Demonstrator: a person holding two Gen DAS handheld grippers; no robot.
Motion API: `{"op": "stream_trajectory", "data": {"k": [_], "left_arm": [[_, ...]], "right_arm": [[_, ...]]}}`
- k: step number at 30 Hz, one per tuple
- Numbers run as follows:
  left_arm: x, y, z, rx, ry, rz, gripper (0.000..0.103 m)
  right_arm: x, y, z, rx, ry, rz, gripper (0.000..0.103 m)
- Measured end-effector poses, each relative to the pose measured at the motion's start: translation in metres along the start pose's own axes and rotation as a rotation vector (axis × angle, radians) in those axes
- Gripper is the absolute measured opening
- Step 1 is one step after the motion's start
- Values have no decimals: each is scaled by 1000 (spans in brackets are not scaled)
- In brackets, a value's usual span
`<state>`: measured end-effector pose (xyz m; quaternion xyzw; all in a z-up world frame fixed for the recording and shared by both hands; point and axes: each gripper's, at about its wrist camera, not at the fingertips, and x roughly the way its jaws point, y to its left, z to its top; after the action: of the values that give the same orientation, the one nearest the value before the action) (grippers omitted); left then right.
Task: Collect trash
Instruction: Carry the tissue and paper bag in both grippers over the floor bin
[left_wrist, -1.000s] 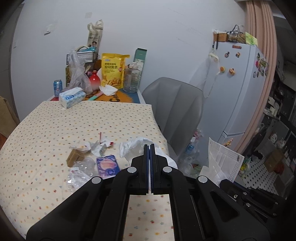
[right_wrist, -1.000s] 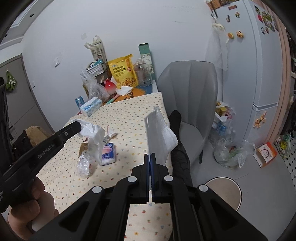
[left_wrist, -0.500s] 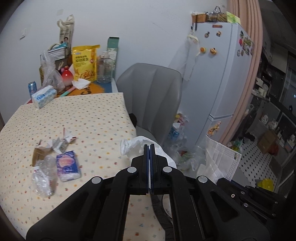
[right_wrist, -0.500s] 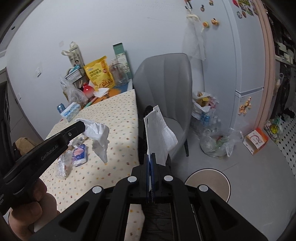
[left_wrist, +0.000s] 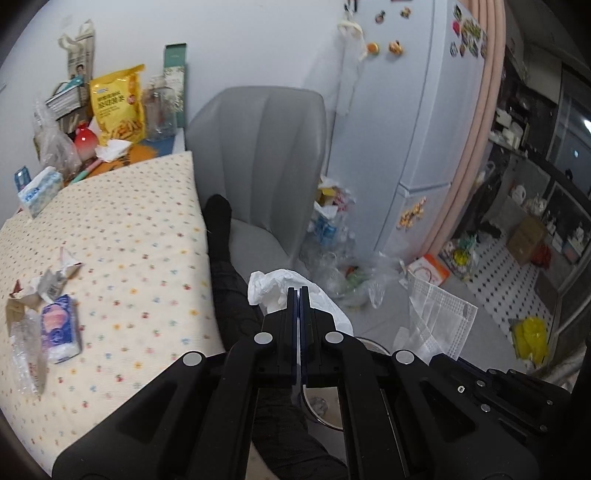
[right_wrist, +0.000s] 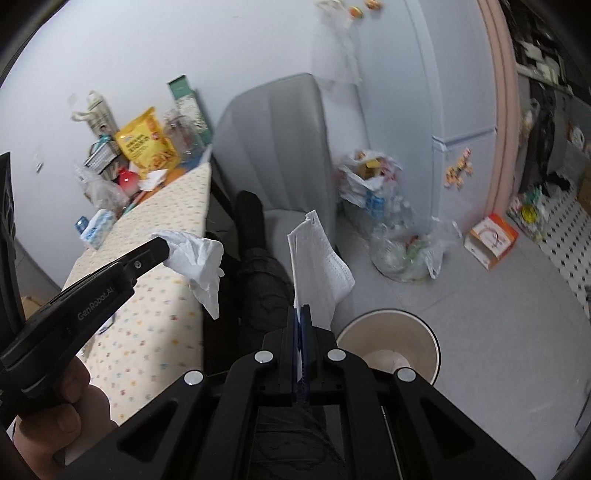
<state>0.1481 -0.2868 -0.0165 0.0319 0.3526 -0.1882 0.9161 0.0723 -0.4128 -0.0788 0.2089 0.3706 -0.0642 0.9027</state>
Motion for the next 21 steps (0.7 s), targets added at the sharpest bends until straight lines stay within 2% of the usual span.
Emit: {"op": "stream_trajectory", "data": {"k": [13,21], "left_arm": [[72,-42,-15,76,135,-15,2],[98,-53,-20,106,182,2,2]], "right_arm": [[55,-61,-5,107,79,-39,3],[101,-97,-7,174,131,-55,7]]}}
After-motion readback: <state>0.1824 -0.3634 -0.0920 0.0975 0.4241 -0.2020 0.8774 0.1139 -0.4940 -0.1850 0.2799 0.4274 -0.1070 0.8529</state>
